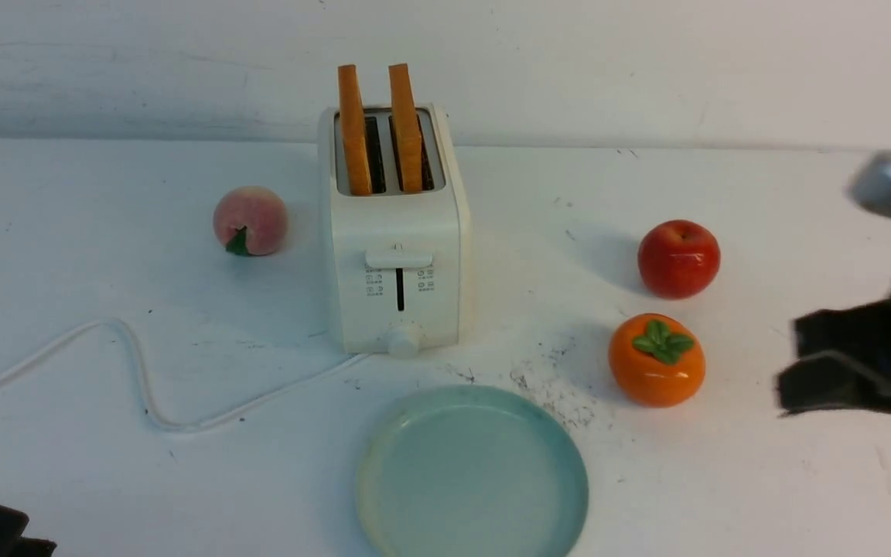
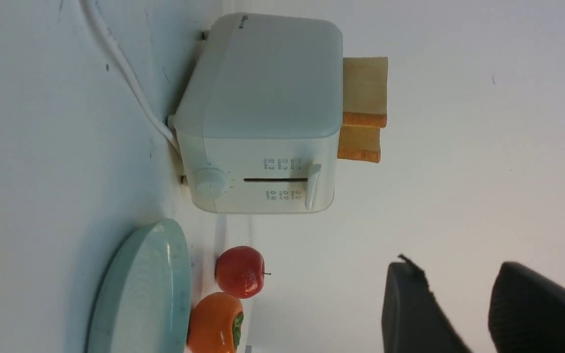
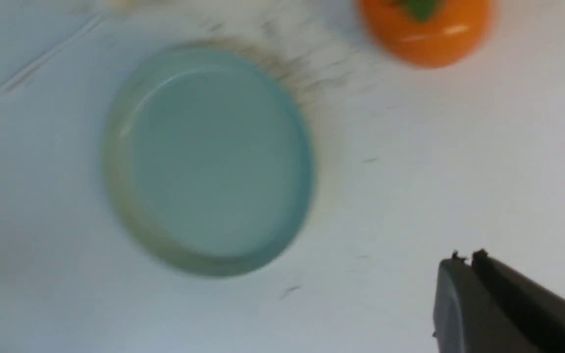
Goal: Take toasted bread from bread machine on white table place on plate.
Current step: 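Grasp the toast slice in the toaster and pull it up out of the slot with the right gripper, then place the held slice of bread on top of the slice on the plate with the right gripper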
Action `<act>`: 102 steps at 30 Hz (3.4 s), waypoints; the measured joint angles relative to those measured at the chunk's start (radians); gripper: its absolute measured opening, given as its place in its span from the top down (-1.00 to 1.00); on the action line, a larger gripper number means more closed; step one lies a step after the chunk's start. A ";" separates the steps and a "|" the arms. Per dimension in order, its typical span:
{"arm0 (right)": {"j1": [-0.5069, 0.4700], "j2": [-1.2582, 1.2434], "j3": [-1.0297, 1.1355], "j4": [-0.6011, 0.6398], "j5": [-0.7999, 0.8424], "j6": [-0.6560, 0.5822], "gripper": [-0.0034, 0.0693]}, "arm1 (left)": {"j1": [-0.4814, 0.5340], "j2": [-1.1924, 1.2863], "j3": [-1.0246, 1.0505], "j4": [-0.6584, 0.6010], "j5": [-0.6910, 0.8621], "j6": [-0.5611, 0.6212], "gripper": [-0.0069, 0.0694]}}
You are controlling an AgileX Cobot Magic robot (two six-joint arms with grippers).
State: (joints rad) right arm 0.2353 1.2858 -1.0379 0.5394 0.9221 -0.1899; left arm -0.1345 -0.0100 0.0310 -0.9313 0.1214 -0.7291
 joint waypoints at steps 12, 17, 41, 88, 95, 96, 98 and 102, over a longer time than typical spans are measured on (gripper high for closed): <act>0.198 0.462 -0.610 -0.067 -0.001 -0.046 0.89 | 0.000 0.000 0.000 -0.001 -0.002 0.010 0.19; 0.198 0.642 -0.857 -0.084 -0.017 -0.001 0.75 | 0.000 0.000 0.000 -0.001 -0.002 0.010 0.19; 0.269 0.842 -1.073 -0.113 -0.315 -0.150 -0.34 | -0.001 0.000 0.000 -0.004 -0.003 0.032 0.19; -0.003 0.105 -1.080 -0.224 0.336 -0.037 0.66 | -0.001 0.000 0.000 -0.004 0.057 0.040 0.20; -0.081 -0.065 -0.695 -0.061 0.326 -0.054 0.66 | -0.001 0.000 0.000 -0.004 0.059 0.047 0.20; -0.081 -0.088 -0.598 -0.003 0.300 -0.079 0.66 | -0.001 0.000 0.000 -0.003 0.060 0.057 0.20; -0.080 -0.119 -0.396 0.134 0.238 -0.146 0.66 | -0.001 0.000 0.000 -0.003 0.060 0.078 0.20; -0.080 -0.124 -0.036 0.430 0.082 -0.363 0.66 | -0.001 0.000 0.000 -0.002 0.063 0.106 0.20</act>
State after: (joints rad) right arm 0.1552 1.1614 -1.0744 0.9690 1.0044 -0.5532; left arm -0.1353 -0.0100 0.0310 -0.9328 0.1847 -0.6234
